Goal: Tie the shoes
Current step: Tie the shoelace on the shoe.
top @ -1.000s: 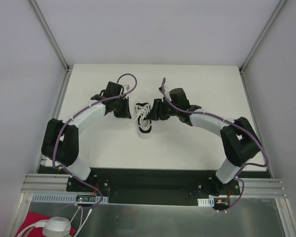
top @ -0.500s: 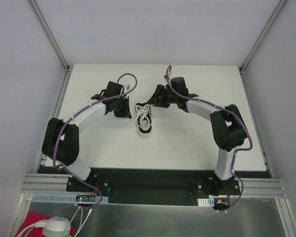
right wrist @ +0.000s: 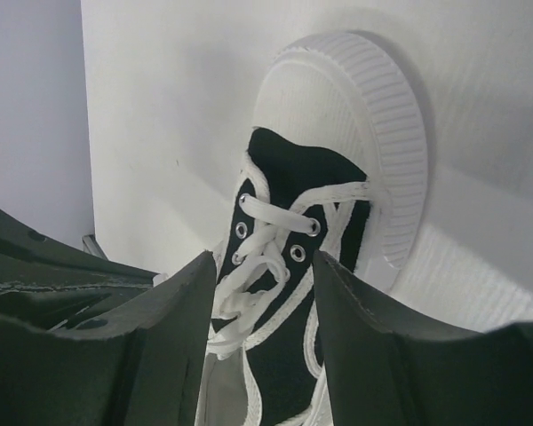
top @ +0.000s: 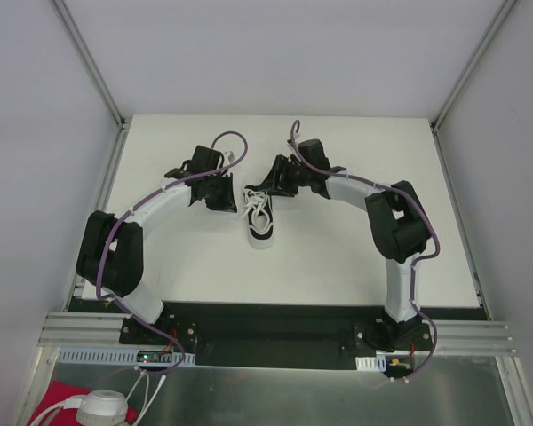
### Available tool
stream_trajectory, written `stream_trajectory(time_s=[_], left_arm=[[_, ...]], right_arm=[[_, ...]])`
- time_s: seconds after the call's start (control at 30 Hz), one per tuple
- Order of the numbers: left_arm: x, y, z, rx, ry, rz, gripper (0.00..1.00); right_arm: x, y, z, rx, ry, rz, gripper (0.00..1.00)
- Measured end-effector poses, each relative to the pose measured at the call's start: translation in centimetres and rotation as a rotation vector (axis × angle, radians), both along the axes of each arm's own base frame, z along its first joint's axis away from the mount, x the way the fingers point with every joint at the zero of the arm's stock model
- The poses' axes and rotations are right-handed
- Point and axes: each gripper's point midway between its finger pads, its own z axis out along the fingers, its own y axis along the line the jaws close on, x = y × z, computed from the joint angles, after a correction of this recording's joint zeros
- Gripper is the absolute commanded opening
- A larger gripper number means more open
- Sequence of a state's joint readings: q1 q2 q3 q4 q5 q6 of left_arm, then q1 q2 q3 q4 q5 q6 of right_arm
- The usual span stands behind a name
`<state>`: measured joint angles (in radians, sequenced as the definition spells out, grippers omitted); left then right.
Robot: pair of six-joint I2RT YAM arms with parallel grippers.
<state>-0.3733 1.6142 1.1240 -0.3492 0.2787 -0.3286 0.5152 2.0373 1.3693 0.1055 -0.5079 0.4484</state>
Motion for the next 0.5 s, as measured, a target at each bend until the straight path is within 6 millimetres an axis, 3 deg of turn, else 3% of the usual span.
stream_trajectory(time_s=[0.13, 0.5], left_arm=[[0.0, 0.0, 0.0, 0.000, 0.000, 0.000, 0.00], [0.0, 0.0, 0.0, 0.002, 0.000, 0.000, 0.00]], right_arm=[[-0.3, 0.8, 0.5, 0.015, -0.003, 0.021, 0.43], [-0.5, 1.8, 0.3, 0.031, 0.010, 0.045, 0.02]])
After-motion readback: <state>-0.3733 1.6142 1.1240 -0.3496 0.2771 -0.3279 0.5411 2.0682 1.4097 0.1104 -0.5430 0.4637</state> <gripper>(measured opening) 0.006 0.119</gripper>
